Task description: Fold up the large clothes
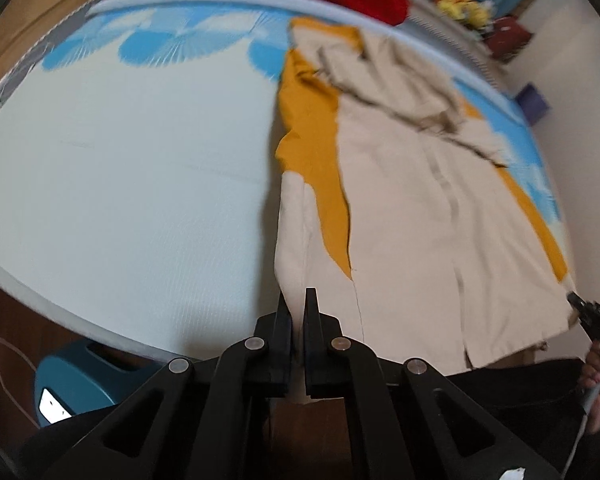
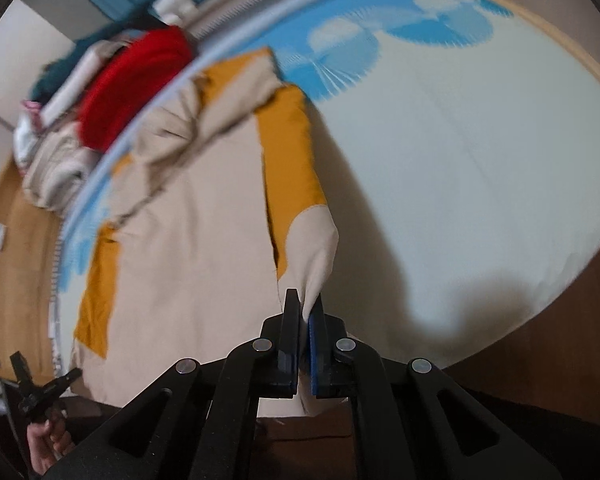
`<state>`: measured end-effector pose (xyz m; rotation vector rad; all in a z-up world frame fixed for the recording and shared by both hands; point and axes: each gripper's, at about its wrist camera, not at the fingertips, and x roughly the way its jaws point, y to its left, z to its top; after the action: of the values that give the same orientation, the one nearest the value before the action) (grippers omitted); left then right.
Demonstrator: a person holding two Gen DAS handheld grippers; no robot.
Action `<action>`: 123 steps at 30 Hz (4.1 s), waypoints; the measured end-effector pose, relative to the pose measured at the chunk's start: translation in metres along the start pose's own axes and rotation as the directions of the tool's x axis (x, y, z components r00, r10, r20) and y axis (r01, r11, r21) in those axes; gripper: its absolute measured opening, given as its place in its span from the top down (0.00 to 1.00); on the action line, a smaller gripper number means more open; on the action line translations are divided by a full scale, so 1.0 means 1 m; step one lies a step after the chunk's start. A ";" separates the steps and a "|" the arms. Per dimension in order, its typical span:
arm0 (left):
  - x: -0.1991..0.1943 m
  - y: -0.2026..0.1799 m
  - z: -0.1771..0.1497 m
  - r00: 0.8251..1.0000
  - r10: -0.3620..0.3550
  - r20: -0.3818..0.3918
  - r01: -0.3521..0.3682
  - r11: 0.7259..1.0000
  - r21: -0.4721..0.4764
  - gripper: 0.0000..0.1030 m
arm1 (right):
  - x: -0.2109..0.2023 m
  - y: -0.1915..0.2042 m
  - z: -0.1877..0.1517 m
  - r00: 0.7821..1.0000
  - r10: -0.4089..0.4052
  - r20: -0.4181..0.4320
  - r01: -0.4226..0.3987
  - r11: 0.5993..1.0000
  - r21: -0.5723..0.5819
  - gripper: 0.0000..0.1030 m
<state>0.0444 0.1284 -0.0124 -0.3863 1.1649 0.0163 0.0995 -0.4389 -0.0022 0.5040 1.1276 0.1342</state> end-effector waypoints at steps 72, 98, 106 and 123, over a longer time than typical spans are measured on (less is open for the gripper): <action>0.115 0.082 0.175 0.992 -0.066 -0.111 0.033 0.960 -0.280 0.55 | 0.159 -0.016 0.151 0.950 -0.239 -0.202 0.214 0.967 -0.138 0.48; 0.046 0.026 0.221 0.961 0.022 0.276 0.014 0.991 -0.130 1.00 | 0.058 0.060 0.175 0.944 -0.016 0.331 0.102 0.964 -0.245 0.95; 0.067 0.014 0.246 0.937 0.111 0.331 -0.065 0.987 -0.148 0.96 | 0.090 0.085 0.197 0.909 -0.133 0.394 0.221 0.957 -0.188 0.95; 0.169 0.067 0.203 0.980 -0.023 -0.200 -0.028 0.968 -0.251 0.67 | 0.192 0.025 0.159 0.929 -0.331 -0.166 0.277 0.919 -0.281 0.74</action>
<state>0.2788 0.2217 -0.1154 -0.6234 1.3684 0.1317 0.3283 -0.3998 -0.0977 0.0803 1.3616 0.0575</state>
